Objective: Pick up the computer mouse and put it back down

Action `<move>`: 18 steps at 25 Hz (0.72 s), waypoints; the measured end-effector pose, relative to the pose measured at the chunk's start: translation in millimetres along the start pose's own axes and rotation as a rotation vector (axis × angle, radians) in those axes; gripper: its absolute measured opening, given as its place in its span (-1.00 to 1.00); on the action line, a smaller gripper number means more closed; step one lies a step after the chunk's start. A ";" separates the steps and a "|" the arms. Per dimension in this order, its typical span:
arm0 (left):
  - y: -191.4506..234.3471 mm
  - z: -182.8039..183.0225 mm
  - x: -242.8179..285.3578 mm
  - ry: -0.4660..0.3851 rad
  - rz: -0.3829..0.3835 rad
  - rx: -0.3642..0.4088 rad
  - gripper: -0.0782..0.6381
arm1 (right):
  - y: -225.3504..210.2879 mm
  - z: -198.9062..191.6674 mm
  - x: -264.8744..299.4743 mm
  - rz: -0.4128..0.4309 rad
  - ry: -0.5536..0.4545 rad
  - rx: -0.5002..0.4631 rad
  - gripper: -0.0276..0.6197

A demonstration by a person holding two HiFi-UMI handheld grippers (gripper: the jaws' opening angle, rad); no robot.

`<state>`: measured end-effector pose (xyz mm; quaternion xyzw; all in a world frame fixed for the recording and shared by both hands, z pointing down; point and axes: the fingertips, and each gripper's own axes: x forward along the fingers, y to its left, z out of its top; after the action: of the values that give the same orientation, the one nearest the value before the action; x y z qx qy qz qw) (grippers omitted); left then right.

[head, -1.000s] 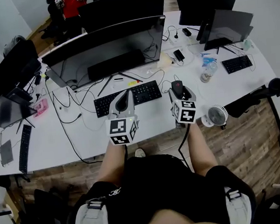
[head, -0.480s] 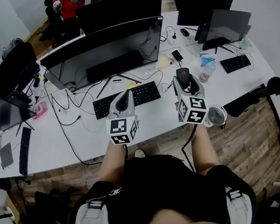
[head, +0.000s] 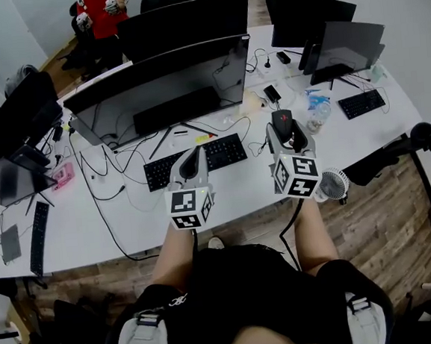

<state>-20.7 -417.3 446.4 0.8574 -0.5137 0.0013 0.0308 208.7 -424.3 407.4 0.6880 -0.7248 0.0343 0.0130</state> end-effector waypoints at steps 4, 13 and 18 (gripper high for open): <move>-2.3 -1.6 -0.6 0.004 0.002 0.002 -0.65 | -3.6 -21.8 5.0 -0.009 0.053 0.001 -0.04; 1.8 -2.0 -1.7 0.007 0.018 0.000 -0.65 | -12.7 -108.7 21.2 -0.021 0.214 -0.004 -0.04; 4.5 -3.3 -3.2 0.013 0.032 0.002 -0.65 | -16.5 -176.0 24.4 -0.012 0.330 0.001 -0.04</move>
<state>-26.1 -416.4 449.8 0.8491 -0.5271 0.0081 0.0331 218.8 -437.5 585.1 0.6774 -0.7085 0.1474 0.1318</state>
